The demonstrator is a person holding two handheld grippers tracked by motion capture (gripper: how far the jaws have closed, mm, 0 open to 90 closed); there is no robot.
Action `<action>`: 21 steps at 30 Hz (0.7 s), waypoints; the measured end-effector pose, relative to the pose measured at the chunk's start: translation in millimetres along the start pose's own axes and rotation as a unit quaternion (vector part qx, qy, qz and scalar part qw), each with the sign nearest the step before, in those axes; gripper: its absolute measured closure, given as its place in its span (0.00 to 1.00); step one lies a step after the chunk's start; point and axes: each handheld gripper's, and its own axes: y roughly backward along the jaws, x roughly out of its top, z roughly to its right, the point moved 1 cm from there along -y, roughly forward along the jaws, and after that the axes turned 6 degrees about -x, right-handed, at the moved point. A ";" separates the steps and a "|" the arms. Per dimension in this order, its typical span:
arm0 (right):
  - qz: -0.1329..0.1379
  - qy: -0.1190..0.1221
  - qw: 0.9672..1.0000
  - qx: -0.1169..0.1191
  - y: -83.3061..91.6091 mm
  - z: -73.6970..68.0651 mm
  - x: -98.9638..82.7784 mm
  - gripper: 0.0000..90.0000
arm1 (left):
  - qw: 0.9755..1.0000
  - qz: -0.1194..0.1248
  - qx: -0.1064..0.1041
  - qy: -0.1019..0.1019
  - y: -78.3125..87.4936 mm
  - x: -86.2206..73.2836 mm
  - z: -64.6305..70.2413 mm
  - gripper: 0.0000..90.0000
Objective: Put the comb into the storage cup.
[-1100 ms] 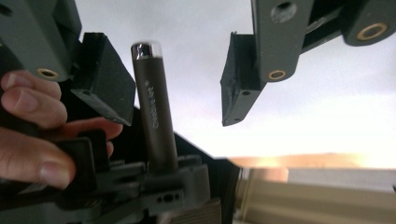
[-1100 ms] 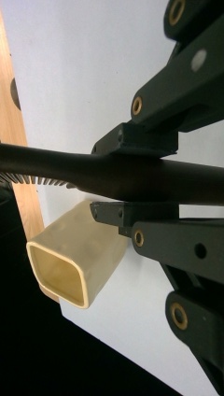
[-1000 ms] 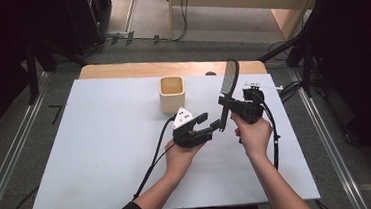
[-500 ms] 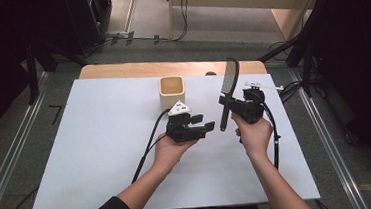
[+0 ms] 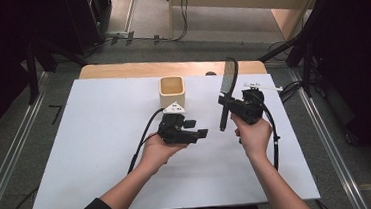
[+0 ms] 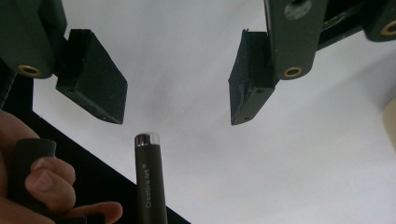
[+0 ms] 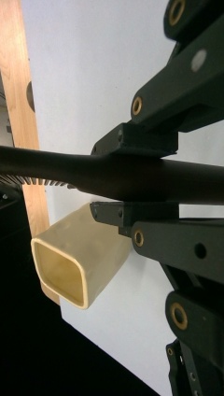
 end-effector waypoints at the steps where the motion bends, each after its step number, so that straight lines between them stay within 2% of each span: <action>1: 0.000 0.000 1.000 0.001 0.0 -0.1 0.0 0.77 | 1.000 -0.001 -0.002 0.000 2.1 -0.4 -0.8 0.43; 10: 0.005 0.013 1.000 -0.001 -0.2 -3.1 -1.6 0.77 | 1.000 -0.020 -0.005 0.002 15.2 -8.5 -5.8 0.40; 13: 0.007 0.016 1.000 -0.001 0.0 -4.2 -2.2 0.77 | 0.999 -0.036 -0.007 -0.003 16.8 -10.8 -5.1 0.38; 21: 0.024 0.029 0.999 -0.005 2.8 -8.5 -4.5 0.77 | 0.998 -0.058 -0.006 -0.011 24.7 -18.2 -4.2 0.38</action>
